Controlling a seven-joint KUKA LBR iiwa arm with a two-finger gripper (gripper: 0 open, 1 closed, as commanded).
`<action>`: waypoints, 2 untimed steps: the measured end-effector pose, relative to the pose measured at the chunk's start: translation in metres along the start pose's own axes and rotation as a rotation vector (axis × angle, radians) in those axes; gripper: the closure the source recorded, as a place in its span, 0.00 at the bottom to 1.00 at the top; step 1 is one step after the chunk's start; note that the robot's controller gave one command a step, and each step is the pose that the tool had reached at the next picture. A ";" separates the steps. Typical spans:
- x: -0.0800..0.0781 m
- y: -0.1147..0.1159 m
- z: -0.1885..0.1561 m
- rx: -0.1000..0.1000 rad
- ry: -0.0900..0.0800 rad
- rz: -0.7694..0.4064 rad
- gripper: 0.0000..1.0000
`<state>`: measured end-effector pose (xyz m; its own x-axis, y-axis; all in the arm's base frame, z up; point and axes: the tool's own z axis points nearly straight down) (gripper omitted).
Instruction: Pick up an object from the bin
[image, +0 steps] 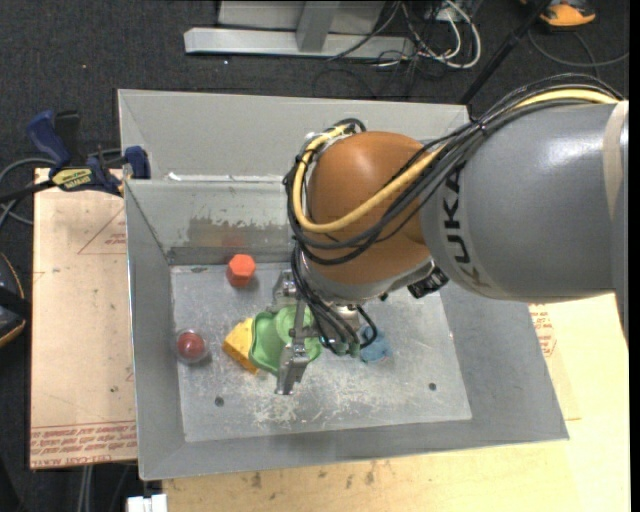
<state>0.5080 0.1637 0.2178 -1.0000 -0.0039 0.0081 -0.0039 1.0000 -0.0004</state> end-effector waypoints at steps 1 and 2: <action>-0.046 -0.030 0.133 -0.005 -0.014 0.256 0.00; -0.048 -0.009 0.140 -0.003 -0.022 0.328 0.00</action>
Offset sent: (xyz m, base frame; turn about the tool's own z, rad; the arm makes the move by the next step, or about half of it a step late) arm 0.0468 -0.0343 -0.1478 0.2623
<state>0.5545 0.1551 0.0773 -0.9479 0.3182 -0.0140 0.3182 0.9480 0.0036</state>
